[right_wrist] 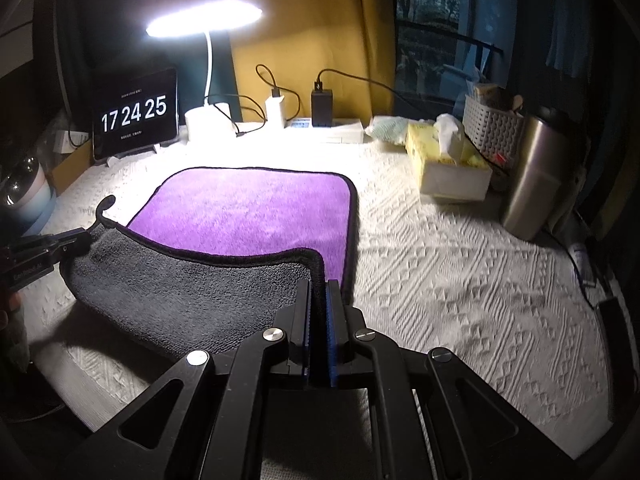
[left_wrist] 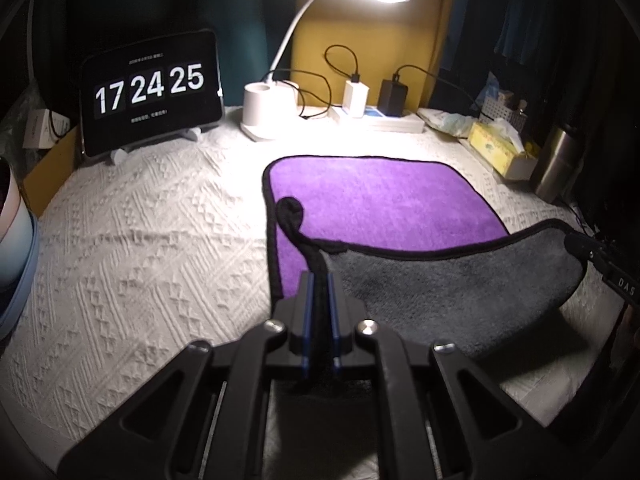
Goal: Fold towel
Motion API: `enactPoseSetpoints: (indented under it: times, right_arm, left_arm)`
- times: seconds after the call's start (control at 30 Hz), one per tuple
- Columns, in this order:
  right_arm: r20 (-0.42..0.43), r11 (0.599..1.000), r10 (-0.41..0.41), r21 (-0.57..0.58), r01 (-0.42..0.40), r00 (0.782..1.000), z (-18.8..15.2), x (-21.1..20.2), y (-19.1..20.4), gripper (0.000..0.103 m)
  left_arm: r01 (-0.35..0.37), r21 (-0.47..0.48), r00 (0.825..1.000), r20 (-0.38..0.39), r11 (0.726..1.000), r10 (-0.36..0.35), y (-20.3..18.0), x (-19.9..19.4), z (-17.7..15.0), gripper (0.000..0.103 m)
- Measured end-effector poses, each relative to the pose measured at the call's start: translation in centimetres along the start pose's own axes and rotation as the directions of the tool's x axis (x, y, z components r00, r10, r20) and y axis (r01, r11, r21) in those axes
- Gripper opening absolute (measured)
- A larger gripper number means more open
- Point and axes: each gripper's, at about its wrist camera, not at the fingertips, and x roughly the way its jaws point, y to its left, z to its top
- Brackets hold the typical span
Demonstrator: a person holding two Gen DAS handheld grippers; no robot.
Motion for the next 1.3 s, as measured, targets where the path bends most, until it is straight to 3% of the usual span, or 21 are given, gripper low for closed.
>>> enactPoseSetpoints:
  times: [0.57, 1.3]
  right_arm:
    - [0.049, 1.0, -0.005, -0.019, 0.006, 0.999, 2.3, 0.1, -0.3, 0.007]
    - [0.064, 0.999, 0.008, -0.035, -0.005, 0.998, 5.7, 3.6, -1.3, 0.007]
  left_arm:
    - [-0.029, -0.017, 0.998, 0.049, 0.999, 0.03, 0.8, -0.2, 1.9, 0.007]
    - [-0.049, -0.028, 0.997, 0.065, 0.998, 0.051, 1.8, 2.4, 5.0, 0.007]
